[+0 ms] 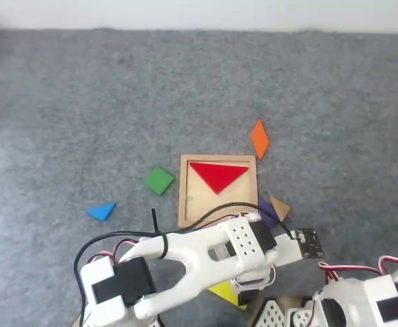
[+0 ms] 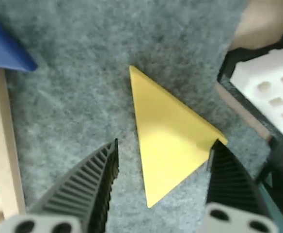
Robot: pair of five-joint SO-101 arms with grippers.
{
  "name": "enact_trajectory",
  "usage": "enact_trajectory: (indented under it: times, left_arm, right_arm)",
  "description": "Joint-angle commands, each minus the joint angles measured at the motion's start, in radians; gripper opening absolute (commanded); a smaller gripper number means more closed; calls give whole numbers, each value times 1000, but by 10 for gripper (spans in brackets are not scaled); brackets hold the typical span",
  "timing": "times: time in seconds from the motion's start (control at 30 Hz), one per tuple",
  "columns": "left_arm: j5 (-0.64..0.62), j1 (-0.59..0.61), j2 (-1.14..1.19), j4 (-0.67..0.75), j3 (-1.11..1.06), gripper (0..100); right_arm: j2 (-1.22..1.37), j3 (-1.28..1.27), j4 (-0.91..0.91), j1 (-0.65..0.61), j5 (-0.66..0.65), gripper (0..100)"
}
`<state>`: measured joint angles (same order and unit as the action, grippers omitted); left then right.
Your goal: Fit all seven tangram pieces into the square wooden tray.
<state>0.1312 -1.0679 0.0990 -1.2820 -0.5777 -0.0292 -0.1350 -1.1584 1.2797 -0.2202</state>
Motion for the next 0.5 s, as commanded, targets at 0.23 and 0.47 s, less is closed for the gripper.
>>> enact_trajectory:
  times: [0.23,0.47]
  left_arm:
    - [-38,-43,9,-8,21,310]
    - [-35,-40,11,8,16,310]
  right_arm:
    - [-16,55,-8,-1,-14,154]
    - [-16,55,-8,-1,-14,154]
